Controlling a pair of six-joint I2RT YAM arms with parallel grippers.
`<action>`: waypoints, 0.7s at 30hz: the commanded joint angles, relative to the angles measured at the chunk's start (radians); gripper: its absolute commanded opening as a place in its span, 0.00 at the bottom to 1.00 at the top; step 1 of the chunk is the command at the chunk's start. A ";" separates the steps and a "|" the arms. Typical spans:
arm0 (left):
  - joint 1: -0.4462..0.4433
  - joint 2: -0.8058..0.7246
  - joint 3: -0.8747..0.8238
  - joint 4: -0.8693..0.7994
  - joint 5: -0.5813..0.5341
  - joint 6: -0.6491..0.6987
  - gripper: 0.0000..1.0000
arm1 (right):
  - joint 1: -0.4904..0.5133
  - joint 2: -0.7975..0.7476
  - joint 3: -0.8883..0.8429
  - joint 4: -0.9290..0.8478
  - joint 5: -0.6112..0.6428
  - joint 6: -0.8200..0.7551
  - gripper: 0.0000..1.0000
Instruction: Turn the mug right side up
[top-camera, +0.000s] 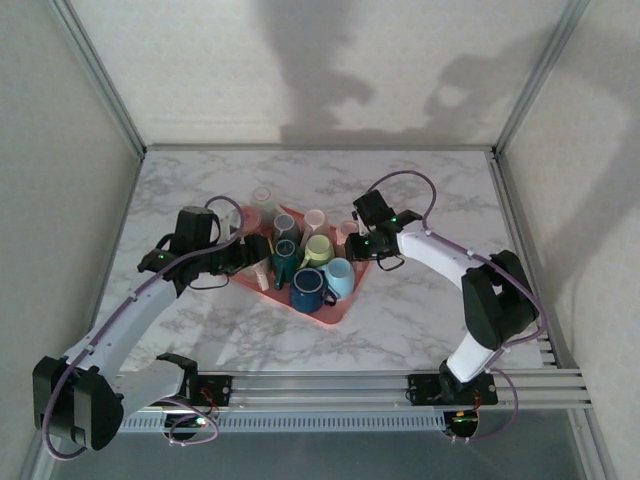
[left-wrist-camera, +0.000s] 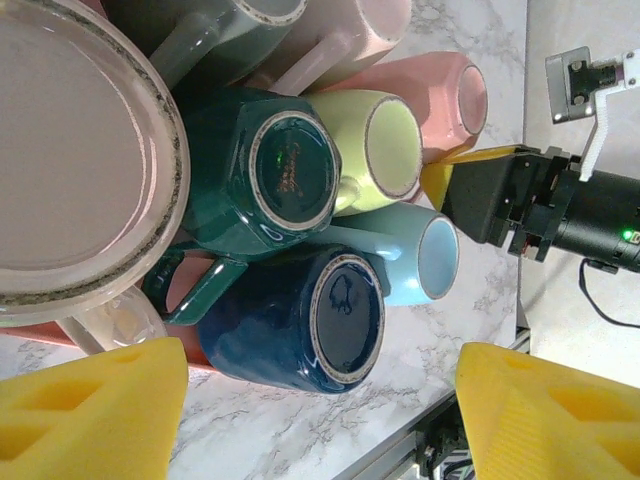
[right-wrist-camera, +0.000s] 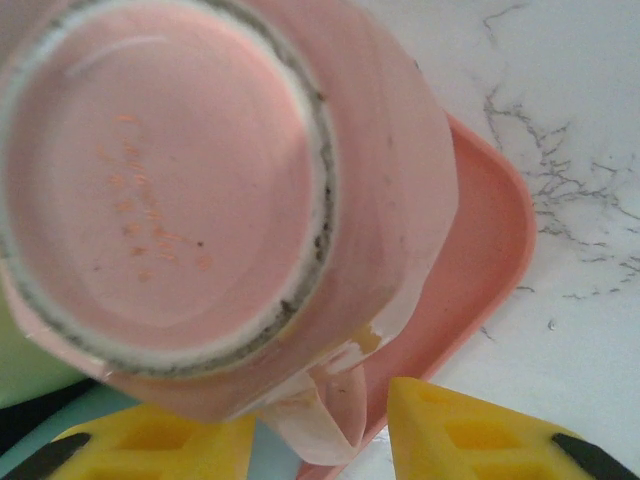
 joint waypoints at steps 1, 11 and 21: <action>-0.012 0.018 0.020 0.027 0.006 0.005 0.71 | 0.011 0.024 0.009 -0.012 0.072 0.000 0.39; -0.015 0.036 0.048 0.007 0.005 0.013 0.71 | 0.015 0.041 0.007 0.018 0.103 -0.089 0.34; -0.019 0.021 0.046 0.008 -0.007 -0.004 0.71 | 0.023 0.043 -0.015 0.054 0.090 -0.337 0.35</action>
